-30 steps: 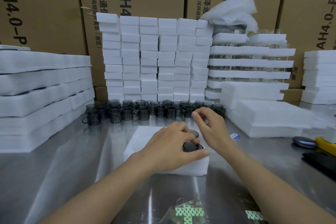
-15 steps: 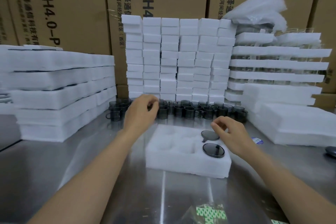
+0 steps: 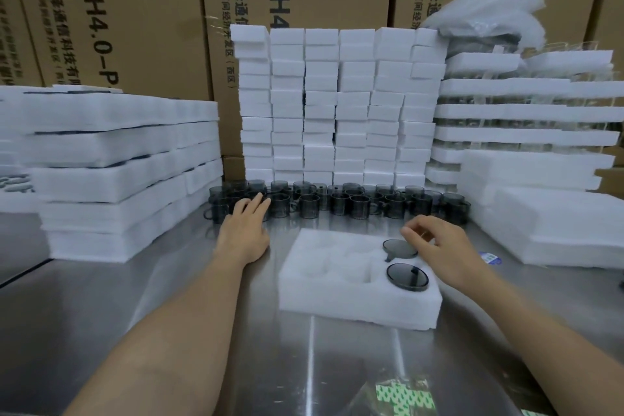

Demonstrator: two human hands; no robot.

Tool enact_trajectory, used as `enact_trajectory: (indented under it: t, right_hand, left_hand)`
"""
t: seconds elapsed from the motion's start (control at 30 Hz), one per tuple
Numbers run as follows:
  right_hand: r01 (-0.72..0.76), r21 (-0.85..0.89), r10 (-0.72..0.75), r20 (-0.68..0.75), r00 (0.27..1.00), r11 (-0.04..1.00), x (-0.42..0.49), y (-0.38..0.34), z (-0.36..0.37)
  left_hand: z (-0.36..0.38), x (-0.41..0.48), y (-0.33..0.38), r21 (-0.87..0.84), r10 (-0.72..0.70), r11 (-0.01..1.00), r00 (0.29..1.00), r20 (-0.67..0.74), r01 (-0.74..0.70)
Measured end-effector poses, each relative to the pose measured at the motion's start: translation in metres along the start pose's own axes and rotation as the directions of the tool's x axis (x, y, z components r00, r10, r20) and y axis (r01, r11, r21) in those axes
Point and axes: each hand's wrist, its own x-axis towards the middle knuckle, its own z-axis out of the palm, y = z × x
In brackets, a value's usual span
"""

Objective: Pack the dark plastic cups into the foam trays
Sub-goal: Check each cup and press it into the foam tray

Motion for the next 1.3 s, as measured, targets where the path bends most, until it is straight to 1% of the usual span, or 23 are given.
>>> enact_trajectory:
  t: [0.07,0.13,0.2,0.23,0.33,0.4,0.47,0.57,0.63,0.73,0.8,0.87,0.93,0.97,1.0,1.1,1.17,1.23,1.3]
  right_hand:
    - [0.005,-0.011,-0.005,0.000,1.000,1.000,0.000,0.001,0.000]
    - [0.005,-0.014,-0.005,0.000,1.000,1.000,0.000,0.000,0.000]
    - [0.008,-0.018,-0.008,0.000,1.000,1.000,0.000,-0.002,-0.001]
    - [0.006,-0.019,-0.006,-0.001,1.000,1.000,-0.001,-0.002,-0.001]
    - [-0.002,-0.009,0.002,0.004,1.000,1.000,-0.002,-0.002,-0.001]
    - [-0.010,-0.006,0.010,0.008,1.000,1.000,-0.003,-0.002,-0.001]
    - [-0.009,-0.011,0.010,0.014,1.000,1.000,-0.004,-0.004,-0.002]
    - [-0.008,-0.017,0.008,0.019,1.000,1.000,-0.004,-0.007,-0.003]
    - [-0.010,-0.020,0.010,0.023,1.000,1.000,-0.004,-0.007,-0.003]
    - [-0.013,-0.024,0.013,0.025,1.000,1.000,-0.004,-0.008,-0.004]
    - [-0.017,-0.018,0.018,0.024,1.000,1.000,-0.004,-0.008,-0.004]
    - [-0.022,-0.020,0.022,0.022,1.000,1.000,-0.004,-0.008,-0.004]
    - [-0.027,-0.020,0.027,0.024,0.999,0.999,-0.004,-0.008,-0.004]
    - [-0.029,-0.020,0.030,0.027,0.999,0.999,-0.004,-0.007,-0.004]
    - [-0.029,-0.022,0.030,0.028,0.999,0.999,-0.004,-0.007,-0.004]
    - [-0.024,-0.020,0.024,0.028,0.999,1.000,-0.004,-0.007,-0.004]
    - [-0.018,-0.017,0.018,0.023,1.000,1.000,-0.003,-0.006,-0.004]
    - [-0.007,-0.033,0.008,0.012,1.000,0.999,-0.003,-0.008,-0.005]
    - [0.024,-0.054,-0.025,-0.019,1.000,0.998,-0.004,-0.011,-0.007]
  left_hand:
    - [0.003,0.005,-0.002,-0.041,-0.012,0.999,0.998,0.059,0.015]
    - [0.005,0.006,-0.004,-0.080,-0.003,0.997,1.000,0.019,0.005]
    - [0.006,0.007,-0.007,-0.056,0.012,0.998,0.999,-0.047,-0.015]
    - [0.007,0.008,-0.007,-0.047,0.017,0.999,0.999,-0.039,-0.019]
    - [0.010,0.013,-0.007,-0.056,-0.017,0.998,0.997,0.077,0.021]
    - [0.011,0.016,-0.007,-0.065,-0.029,0.997,0.993,0.118,0.037]
    - [0.012,0.015,-0.008,-0.048,-0.011,0.999,0.997,0.082,0.015]
    - [0.010,0.013,-0.008,-0.010,0.015,1.000,1.000,-0.012,-0.015]
    - [0.007,0.011,-0.004,0.026,0.001,1.000,0.996,-0.094,0.002]
    - [0.004,0.007,0.004,0.062,-0.058,0.996,0.979,-0.196,0.071]
    - [0.002,0.004,0.005,0.013,-0.127,0.991,0.972,-0.198,0.132]
    - [0.001,0.003,0.005,-0.059,-0.187,0.982,0.975,-0.123,0.181]
    - [0.002,0.002,0.002,-0.125,-0.207,0.971,0.978,-0.016,0.204]
    - [0.002,0.001,0.000,-0.161,-0.204,0.966,0.979,0.011,0.203]
    - [0.002,0.000,0.000,-0.191,-0.195,0.962,0.981,0.009,0.194]
    - [-0.001,-0.001,0.004,-0.267,-0.185,0.950,0.981,-0.062,0.162]
    - [-0.005,0.001,0.014,-0.396,-0.175,0.910,0.980,-0.097,0.124]
    - [-0.013,0.003,0.030,-0.540,-0.135,0.841,0.979,-0.154,0.031]
    - [-0.023,0.003,0.051,-0.618,-0.065,0.780,0.970,-0.233,-0.096]
